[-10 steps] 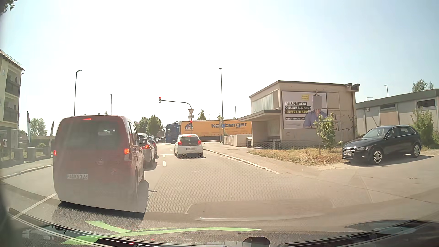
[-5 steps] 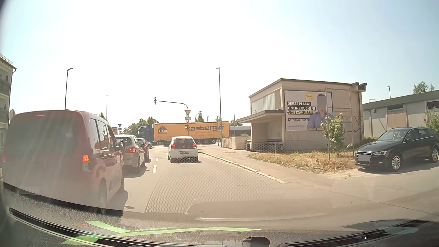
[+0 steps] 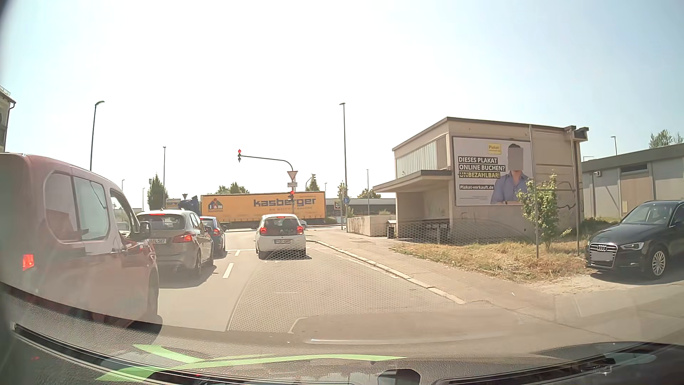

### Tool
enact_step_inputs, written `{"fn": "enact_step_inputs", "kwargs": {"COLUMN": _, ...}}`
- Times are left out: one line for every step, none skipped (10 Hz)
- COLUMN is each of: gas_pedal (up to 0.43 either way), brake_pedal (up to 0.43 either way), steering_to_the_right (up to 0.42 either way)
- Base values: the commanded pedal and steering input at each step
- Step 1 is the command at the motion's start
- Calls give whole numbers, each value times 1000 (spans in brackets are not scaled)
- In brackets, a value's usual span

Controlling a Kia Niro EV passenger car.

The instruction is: Follow the waypoints while adhering to traffic rules and regulations

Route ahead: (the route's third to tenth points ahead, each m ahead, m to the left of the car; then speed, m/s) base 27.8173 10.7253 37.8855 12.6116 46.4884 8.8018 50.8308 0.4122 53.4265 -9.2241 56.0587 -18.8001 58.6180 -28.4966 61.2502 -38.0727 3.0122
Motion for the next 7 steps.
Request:
{"fn": "enact_step_inputs", "kwargs": {"gas_pedal": 20, "brake_pedal": 0, "steering_to_the_right": -79}}
{"fn": "enact_step_inputs", "kwargs": {"gas_pedal": 20, "brake_pedal": 0, "steering_to_the_right": -92}}
{"fn": "enact_step_inputs", "kwargs": {"gas_pedal": 20, "brake_pedal": 0, "steering_to_the_right": -106}}
{"fn": "enact_step_inputs", "kwargs": {"gas_pedal": 20, "brake_pedal": 0, "steering_to_the_right": -115}}
{"fn": "enact_step_inputs", "kwargs": {"gas_pedal": 20, "brake_pedal": 0, "steering_to_the_right": -123}}
{"fn": "enact_step_inputs", "kwargs": {"gas_pedal": 28, "brake_pedal": 0, "steering_to_the_right": -130}}
{"fn": "enact_step_inputs", "kwargs": {"gas_pedal": 28, "brake_pedal": 0, "steering_to_the_right": -137}}
